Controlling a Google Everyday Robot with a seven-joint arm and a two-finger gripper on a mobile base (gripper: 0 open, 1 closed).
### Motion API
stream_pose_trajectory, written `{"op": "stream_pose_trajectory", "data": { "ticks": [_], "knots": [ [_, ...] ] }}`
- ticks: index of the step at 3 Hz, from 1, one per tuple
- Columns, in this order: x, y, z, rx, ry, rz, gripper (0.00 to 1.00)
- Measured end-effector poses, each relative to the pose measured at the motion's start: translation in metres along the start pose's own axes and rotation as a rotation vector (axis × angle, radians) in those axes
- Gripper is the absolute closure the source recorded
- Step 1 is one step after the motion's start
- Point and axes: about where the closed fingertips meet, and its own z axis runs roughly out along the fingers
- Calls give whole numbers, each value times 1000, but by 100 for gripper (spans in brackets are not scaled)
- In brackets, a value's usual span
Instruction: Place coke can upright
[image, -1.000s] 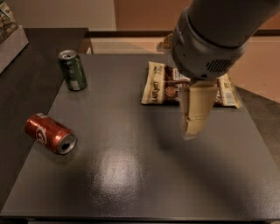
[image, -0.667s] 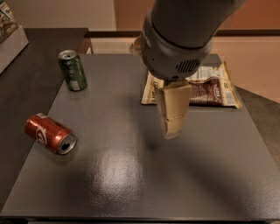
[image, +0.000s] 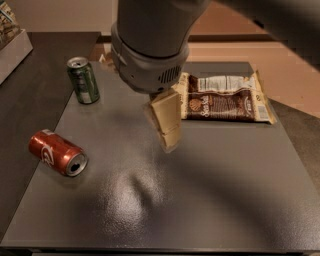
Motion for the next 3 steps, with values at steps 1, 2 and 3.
{"op": "stream_pose_trajectory", "data": {
  "ticks": [1, 2, 3],
  "knots": [
    [-12, -9, 14, -6, -15, -135, 0],
    [-23, -12, 26, 9, -23, -247, 0],
    [-33, -15, 37, 22, -21, -352, 0]
  ]
}}
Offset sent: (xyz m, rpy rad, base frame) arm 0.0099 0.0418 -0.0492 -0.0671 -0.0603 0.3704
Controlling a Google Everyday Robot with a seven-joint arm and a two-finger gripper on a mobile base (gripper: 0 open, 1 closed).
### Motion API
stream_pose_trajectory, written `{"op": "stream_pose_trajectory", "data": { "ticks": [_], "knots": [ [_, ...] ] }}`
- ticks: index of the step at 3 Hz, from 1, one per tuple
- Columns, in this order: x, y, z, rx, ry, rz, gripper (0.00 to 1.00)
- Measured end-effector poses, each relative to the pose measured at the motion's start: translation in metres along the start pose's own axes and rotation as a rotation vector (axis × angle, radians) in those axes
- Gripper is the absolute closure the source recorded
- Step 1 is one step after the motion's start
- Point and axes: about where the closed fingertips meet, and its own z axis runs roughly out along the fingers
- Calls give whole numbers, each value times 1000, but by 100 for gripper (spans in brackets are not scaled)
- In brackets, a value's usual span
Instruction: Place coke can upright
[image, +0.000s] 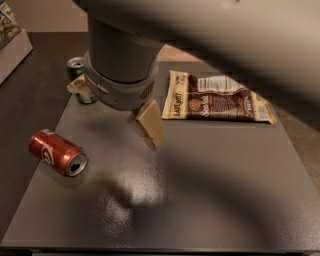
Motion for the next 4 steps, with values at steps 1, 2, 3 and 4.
{"op": "stream_pose_trajectory", "data": {
  "ticks": [1, 2, 3, 4],
  "knots": [
    [-12, -4, 4, -4, 7, -144, 0],
    [-12, -4, 4, -4, 7, -144, 0],
    [-19, -12, 4, -27, -10, -228, 0],
    [-32, -27, 14, -68, -38, -383, 0]
  ]
}}
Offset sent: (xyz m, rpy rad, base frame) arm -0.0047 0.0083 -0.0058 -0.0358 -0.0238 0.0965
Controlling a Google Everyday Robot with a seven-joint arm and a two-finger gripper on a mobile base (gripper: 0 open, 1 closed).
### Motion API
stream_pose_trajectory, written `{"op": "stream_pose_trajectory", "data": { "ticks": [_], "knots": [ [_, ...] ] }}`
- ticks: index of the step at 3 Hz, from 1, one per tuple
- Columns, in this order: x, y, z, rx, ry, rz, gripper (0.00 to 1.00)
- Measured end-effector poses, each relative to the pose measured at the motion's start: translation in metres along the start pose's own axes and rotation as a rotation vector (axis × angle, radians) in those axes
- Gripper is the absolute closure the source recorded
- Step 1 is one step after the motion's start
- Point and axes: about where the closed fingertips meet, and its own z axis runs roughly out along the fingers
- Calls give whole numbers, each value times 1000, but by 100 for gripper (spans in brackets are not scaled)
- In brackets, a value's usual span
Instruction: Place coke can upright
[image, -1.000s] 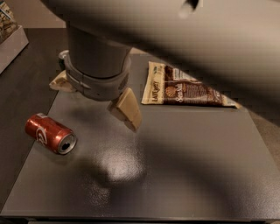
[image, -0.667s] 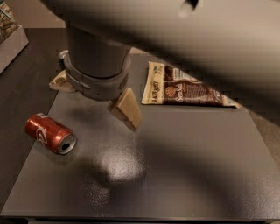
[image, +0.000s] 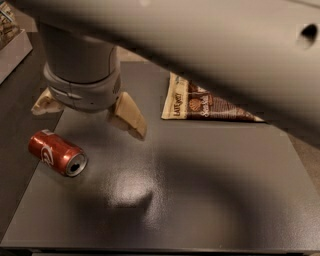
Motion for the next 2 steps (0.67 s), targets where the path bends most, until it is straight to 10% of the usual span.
{"op": "stream_pose_trajectory", "data": {
  "ticks": [2],
  "knots": [
    [-9, -38, 32, -9, -33, -317, 0]
  ]
}}
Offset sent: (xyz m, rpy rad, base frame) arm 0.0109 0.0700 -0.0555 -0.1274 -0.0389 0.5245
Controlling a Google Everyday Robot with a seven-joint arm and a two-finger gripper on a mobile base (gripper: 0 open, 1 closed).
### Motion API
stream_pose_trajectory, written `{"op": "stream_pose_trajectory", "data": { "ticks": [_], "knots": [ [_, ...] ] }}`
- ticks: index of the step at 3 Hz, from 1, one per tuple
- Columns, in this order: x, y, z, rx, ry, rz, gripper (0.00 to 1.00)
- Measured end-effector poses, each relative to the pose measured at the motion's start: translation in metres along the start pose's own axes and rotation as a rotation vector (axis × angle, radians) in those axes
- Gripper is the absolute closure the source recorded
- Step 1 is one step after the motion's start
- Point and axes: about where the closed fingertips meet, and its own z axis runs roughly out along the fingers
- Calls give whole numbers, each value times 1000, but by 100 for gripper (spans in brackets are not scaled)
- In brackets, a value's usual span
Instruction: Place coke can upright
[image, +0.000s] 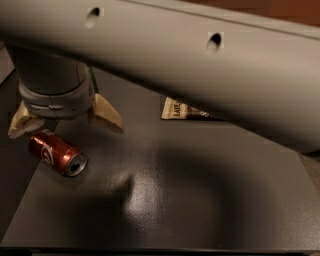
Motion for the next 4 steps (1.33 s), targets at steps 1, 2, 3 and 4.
{"op": "stream_pose_trajectory", "data": {
  "ticks": [1, 2, 3, 4],
  "knots": [
    [-2, -14, 25, -18, -28, -159, 0],
    [-2, -26, 41, -38, -36, -289, 0],
    [0, -34, 51, -61, -38, -389, 0],
    [4, -36, 61, -87, -52, -464, 0]
  ]
}}
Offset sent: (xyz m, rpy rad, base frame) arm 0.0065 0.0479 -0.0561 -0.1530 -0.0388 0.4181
